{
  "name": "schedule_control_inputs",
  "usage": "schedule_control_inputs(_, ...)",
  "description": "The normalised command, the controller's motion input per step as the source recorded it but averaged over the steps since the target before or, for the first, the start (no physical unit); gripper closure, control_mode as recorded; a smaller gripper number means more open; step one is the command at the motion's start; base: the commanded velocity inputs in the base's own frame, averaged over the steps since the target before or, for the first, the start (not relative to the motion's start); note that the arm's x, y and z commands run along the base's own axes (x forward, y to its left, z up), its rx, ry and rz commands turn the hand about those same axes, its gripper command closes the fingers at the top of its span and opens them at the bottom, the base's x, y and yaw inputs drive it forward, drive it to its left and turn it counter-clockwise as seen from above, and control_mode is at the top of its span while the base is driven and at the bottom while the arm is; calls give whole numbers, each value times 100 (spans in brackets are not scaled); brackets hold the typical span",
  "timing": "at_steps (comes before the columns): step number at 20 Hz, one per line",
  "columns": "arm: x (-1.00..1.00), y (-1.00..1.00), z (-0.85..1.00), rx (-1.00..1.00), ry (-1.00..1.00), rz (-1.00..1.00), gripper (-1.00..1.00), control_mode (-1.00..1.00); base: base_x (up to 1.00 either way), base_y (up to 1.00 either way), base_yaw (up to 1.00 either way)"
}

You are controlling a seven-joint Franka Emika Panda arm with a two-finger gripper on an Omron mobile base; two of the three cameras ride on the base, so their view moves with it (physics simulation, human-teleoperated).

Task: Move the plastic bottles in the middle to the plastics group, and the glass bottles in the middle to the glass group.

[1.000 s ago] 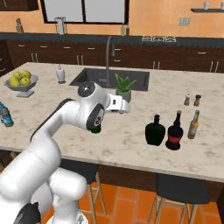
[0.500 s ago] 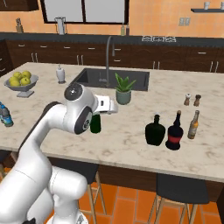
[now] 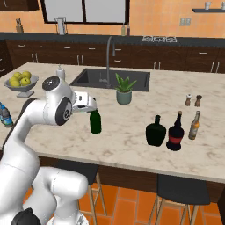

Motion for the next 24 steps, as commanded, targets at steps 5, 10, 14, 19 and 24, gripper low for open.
schedule_control_inputs(5, 21, 10, 0, 12, 11, 0, -100, -100, 0, 0, 0)
schedule_control_inputs(10, 6, 0, -29, 6, 8, 0, -100, -100, 0, 0, 0)
schedule_control_inputs(14, 5, 0, -17, 5, 5, 0, -100, -100, 0, 0, 0)
schedule_control_inputs(19, 47, 0, -23, 2, 1, 0, -100, -100, 0, 0, 0)
schedule_control_inputs(24, 64, 0, -14, 0, 0, 0, -100, -100, 0, 0, 0)
